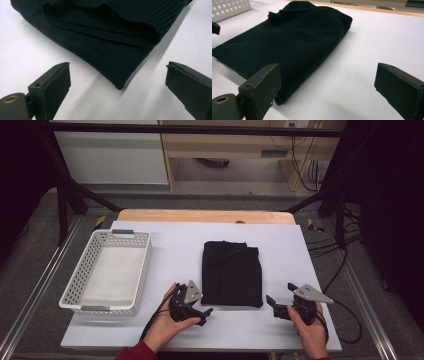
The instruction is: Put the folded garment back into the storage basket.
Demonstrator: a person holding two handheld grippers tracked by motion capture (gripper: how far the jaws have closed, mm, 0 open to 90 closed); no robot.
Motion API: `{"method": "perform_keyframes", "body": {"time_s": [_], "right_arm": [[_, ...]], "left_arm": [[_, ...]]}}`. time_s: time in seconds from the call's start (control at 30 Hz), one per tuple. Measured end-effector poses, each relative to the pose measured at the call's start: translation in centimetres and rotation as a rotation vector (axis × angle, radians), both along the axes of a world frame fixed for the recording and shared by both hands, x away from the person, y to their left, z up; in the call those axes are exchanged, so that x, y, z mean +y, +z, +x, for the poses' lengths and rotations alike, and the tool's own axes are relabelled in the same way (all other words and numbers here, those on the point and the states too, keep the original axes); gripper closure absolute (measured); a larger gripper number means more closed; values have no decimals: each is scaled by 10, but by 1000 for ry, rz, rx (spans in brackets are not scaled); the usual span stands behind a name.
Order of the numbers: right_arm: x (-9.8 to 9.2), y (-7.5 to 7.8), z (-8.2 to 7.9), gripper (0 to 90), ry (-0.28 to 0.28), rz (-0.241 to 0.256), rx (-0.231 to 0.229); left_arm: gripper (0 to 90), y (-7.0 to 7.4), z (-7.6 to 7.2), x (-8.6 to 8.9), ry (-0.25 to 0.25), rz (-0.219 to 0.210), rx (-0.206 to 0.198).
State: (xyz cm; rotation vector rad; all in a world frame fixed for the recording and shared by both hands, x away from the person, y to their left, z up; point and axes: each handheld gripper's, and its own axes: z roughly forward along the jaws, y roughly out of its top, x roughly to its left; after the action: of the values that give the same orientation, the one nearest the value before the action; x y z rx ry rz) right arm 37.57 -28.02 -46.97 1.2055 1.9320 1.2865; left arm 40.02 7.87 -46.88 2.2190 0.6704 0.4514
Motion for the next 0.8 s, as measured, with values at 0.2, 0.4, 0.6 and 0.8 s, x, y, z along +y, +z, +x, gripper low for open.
{"method": "perform_keyframes", "body": {"time_s": [0.2,0.4,0.6,0.8], "right_arm": [[0,0,1,71,-20,0,7],[-1,1,1,76,-34,10,14],[0,2,1,82,-38,11,16],[0,2,1,85,-41,6,26]], "left_arm": [[161,-2,6,-6,19,12,11],[208,-5,9,-9,35,20,13],[249,-7,12,-9,67,38,11],[343,-8,15,-7,51,12,54]]}}
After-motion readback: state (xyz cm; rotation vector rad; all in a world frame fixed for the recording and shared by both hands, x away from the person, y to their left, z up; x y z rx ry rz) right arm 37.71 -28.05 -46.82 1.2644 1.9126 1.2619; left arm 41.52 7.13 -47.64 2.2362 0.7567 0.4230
